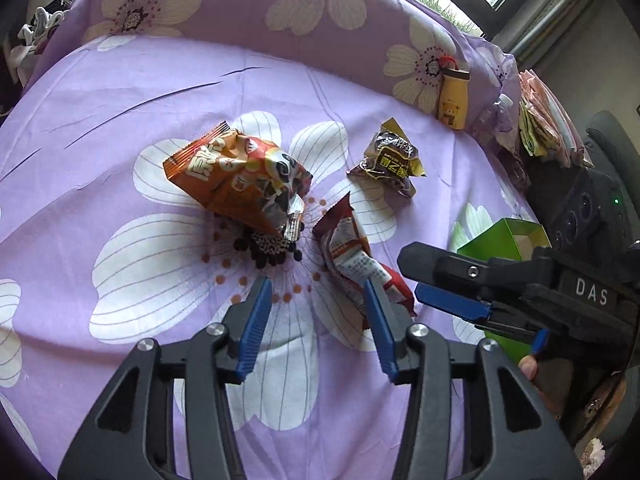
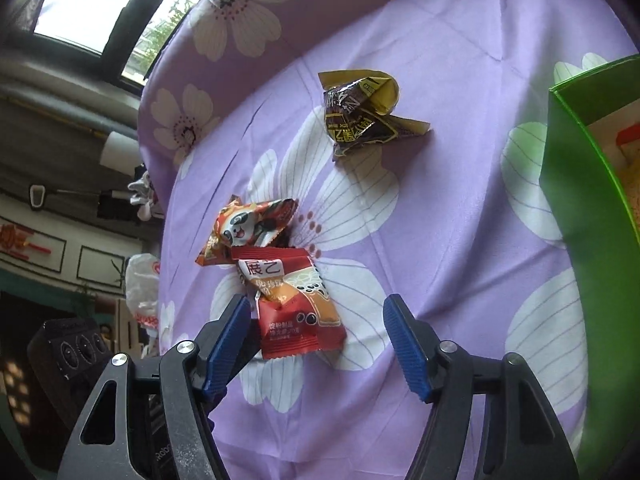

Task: Organize snacks
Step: 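Close the right gripper on the red-and-white strip packet, then lift the red-and-white packet with the right gripper and carry it over the box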

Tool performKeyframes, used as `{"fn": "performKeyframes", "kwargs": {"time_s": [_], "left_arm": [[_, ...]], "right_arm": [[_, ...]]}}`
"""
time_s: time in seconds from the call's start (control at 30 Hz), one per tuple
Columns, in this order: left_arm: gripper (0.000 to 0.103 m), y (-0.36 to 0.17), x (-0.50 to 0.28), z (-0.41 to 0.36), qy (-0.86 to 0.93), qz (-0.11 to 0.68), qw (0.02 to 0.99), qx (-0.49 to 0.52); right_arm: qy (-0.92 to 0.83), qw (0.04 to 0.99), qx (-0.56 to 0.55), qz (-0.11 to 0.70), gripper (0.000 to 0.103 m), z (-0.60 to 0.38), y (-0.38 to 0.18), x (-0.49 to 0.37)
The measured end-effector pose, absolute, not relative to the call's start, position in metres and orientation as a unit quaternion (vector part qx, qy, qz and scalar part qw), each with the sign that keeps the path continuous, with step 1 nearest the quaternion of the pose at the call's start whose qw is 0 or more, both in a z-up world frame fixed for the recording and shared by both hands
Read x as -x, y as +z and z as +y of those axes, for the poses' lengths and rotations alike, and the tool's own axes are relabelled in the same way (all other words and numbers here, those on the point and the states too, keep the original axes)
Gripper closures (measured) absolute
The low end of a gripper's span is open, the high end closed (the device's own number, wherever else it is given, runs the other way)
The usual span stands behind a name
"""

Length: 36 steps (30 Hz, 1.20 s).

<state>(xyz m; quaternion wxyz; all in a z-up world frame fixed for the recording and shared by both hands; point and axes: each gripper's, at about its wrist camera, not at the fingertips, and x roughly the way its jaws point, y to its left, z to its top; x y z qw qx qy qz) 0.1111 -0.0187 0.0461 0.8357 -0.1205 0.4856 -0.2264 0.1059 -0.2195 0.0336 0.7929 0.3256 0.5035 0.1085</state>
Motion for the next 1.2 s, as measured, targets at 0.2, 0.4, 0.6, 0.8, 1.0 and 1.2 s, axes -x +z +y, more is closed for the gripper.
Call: {"fn": "performKeyframes", "kwargs": {"time_s": [0.2, 0.4, 0.6, 0.8, 1.0, 1.2], "left_arm": [[0.043, 0.043, -0.114, -0.022, -0.274, 0.491, 0.811, 0.162], [0.041, 0.03, -0.115, -0.036, -0.284, 0.499, 0.805, 0.147], [0.044, 0.032, -0.11, -0.041, -0.309, 0.497, 0.797, 0.147], [0.044, 0.064, -0.082, -0.061, -0.342, 0.459, 0.812, 0.114], [0.044, 0.1, -0.048, -0.09, -0.389, 0.421, 0.813, 0.103], [0.045, 0.118, -0.03, -0.131, -0.416, 0.405, 0.81, 0.083]], "right_arm": [[0.124, 0.791, -0.325, 0.504, 0.034, -0.208, 0.028, -0.121], [0.119, 0.799, -0.289, 0.514, 0.072, -0.202, 0.021, -0.128], [0.133, 0.803, -0.296, 0.5, 0.074, -0.214, 0.017, -0.116], [0.129, 0.823, -0.294, 0.468, 0.074, -0.23, 0.046, -0.086], [0.12, 0.845, -0.307, 0.421, 0.074, -0.26, 0.088, -0.038], [0.088, 0.869, -0.296, 0.387, 0.074, -0.292, 0.113, -0.004]]}}
